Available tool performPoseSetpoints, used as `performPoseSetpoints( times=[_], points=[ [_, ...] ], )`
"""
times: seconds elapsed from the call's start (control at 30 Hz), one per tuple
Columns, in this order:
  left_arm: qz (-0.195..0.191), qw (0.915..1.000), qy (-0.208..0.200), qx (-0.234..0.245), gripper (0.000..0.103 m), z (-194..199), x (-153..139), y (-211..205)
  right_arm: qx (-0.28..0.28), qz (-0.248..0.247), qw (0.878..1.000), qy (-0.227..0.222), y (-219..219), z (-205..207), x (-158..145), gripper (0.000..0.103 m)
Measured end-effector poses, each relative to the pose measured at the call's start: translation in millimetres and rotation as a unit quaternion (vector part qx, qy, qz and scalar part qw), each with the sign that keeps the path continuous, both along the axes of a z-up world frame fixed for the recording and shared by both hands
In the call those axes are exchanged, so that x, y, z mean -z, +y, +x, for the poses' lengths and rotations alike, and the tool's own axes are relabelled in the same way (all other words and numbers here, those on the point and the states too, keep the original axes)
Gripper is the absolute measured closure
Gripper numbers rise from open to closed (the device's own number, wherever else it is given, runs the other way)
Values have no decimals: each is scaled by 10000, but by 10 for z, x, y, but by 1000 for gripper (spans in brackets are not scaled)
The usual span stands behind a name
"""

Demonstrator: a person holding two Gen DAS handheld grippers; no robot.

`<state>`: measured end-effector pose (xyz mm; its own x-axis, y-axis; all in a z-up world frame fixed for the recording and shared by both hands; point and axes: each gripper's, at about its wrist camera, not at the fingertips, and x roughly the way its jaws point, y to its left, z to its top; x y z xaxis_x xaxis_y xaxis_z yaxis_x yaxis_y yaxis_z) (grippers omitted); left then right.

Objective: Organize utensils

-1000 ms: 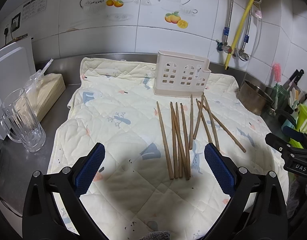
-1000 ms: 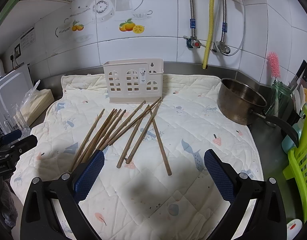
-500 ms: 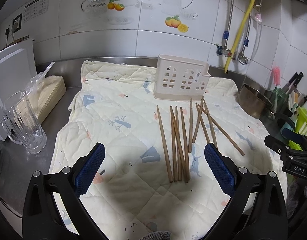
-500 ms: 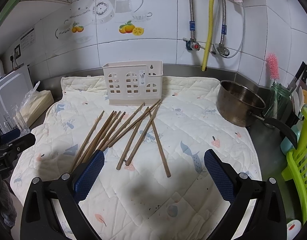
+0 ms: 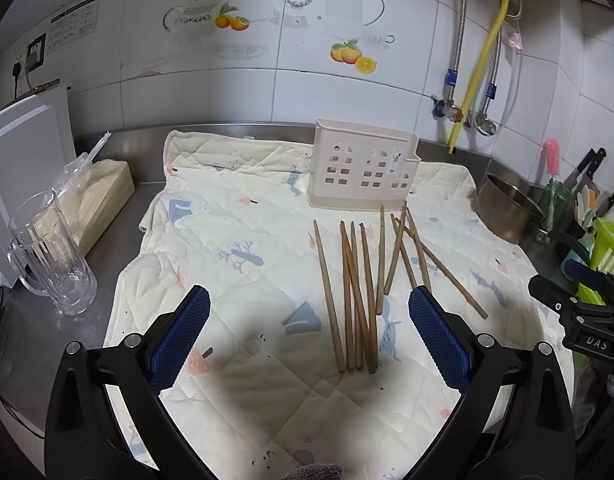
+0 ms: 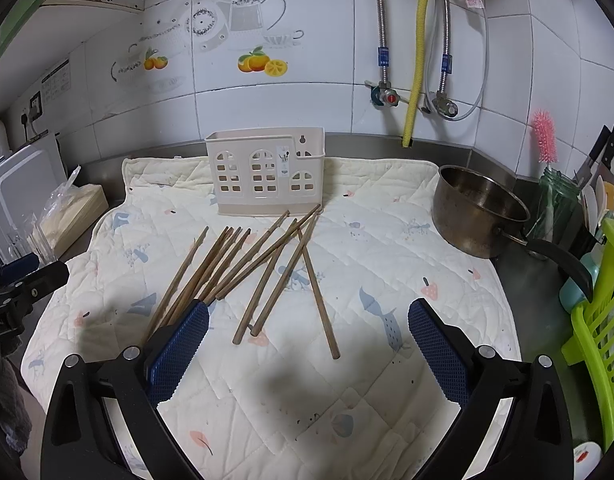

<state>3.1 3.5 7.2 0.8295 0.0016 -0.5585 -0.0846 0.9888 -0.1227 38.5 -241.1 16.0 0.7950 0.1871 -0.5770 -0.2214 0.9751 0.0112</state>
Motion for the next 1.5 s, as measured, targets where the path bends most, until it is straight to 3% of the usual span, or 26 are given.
performPoseSetpoints(
  times=[0.47, 1.03, 1.1, 1.27, 1.5],
  points=[
    [-16, 10000, 39, -58, 5, 14, 17, 57, 87, -45, 10000, 1, -34, 40, 34, 6],
    [-180, 9996, 183, -98, 6, 95, 171, 161, -47, 8, 9996, 286, 9, 230, 375, 8],
    [-194, 9996, 196, -109, 6, 107, 189, 175, -86, 65, 9993, 355, -8, 271, 422, 16],
    [-221, 9994, 253, -92, 7, 145, 250, 188, -107, 175, 9983, 543, -48, 406, 527, 22],
    [-260, 9989, 387, -58, 21, 199, 344, 202, -155, 296, 9973, 657, 2, 566, 590, 35]
  ],
)
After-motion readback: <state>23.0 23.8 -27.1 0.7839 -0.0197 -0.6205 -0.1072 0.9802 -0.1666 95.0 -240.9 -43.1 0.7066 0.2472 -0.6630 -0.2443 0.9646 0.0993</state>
